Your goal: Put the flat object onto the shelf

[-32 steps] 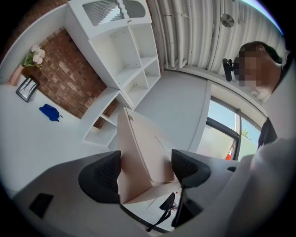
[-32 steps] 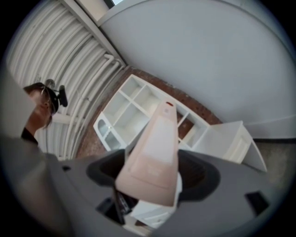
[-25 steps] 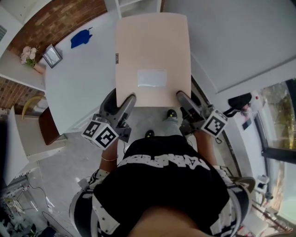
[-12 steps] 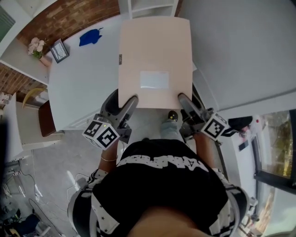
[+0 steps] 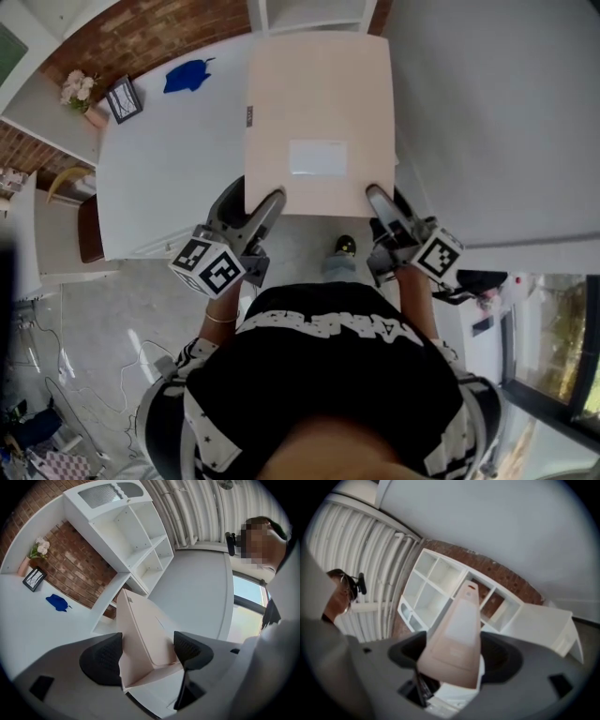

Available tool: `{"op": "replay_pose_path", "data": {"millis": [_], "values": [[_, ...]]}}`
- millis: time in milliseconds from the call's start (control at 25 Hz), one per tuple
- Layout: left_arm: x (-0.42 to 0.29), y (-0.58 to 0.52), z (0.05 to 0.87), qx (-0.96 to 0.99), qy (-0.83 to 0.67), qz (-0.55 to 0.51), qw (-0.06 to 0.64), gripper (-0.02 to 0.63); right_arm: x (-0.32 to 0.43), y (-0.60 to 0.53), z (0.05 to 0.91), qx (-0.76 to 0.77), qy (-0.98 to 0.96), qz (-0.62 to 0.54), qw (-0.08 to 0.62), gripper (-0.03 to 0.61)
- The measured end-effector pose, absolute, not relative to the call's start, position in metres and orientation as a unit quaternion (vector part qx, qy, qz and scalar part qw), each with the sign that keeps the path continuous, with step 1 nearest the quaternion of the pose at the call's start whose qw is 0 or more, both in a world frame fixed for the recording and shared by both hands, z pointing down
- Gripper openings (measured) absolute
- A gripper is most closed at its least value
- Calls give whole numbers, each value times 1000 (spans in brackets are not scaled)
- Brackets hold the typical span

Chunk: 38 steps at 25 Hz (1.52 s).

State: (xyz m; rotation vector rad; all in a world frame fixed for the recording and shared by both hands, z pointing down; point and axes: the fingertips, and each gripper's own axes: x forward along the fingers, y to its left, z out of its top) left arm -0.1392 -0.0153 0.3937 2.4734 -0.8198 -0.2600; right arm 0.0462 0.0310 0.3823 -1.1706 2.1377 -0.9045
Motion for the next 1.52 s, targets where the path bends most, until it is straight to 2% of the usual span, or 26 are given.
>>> {"op": "replay_pose_path", "data": {"millis": [840, 1520], "values": [[-58, -59, 384, 891, -372, -95, 243, 360, 131, -42, 379, -370, 816, -364, 256, 371], [-18, -81, 386, 870, -423, -101, 233, 360, 172, -84, 385, -325, 833, -380, 238, 371]]}}
